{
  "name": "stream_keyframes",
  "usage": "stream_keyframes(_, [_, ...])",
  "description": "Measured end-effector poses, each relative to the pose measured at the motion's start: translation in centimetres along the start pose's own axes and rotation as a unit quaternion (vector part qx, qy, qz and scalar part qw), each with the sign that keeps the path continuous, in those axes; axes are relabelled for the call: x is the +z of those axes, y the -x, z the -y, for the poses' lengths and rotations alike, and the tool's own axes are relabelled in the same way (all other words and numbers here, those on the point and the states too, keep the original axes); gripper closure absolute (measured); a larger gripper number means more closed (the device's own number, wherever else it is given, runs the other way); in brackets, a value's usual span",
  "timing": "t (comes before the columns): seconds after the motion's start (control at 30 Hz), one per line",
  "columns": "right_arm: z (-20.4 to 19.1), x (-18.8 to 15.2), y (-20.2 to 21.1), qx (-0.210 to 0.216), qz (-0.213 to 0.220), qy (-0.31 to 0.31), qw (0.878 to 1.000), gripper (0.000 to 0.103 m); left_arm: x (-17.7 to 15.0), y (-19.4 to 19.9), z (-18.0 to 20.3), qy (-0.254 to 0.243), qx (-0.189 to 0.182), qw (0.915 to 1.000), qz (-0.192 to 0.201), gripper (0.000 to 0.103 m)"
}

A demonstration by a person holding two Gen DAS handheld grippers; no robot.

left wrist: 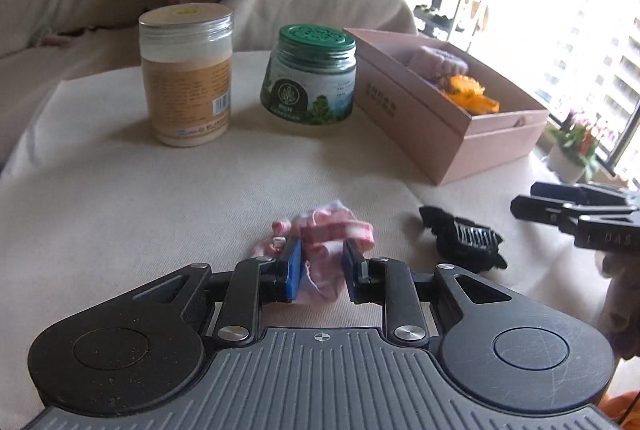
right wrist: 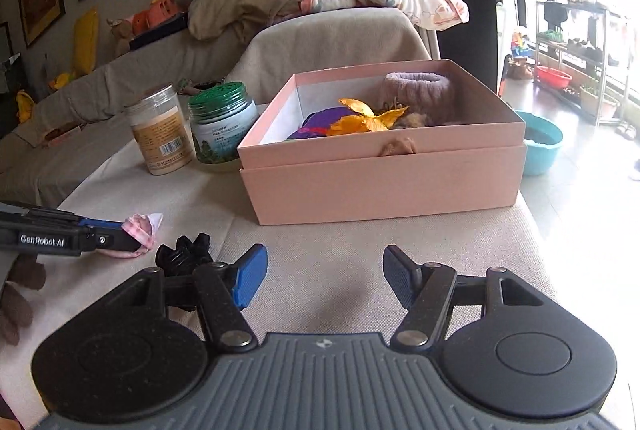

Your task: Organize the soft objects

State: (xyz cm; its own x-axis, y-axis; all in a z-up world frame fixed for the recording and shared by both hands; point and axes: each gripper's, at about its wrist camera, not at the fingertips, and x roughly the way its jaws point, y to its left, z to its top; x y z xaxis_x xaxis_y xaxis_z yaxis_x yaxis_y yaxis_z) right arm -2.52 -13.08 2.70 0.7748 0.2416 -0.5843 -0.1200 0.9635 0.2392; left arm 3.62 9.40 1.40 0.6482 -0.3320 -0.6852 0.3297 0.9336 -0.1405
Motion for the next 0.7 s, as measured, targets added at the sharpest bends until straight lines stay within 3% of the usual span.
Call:
stream_keyframes(0.3, [0.0, 0.0, 0.0, -0.002, -0.001, -0.003, 1.0, 0.038, 0.6, -0.9, 0.1, -0.028, 0.052, 0.9982, 0.003, 0.074])
stream_keyframes(0.7, [0.1, 0.0, 0.0, -0.002, -0.002, -0.006, 1.0, 0.038, 1.4, -2.2, -1.5, -0.023, 0.067, 0.997, 0.031, 0.074])
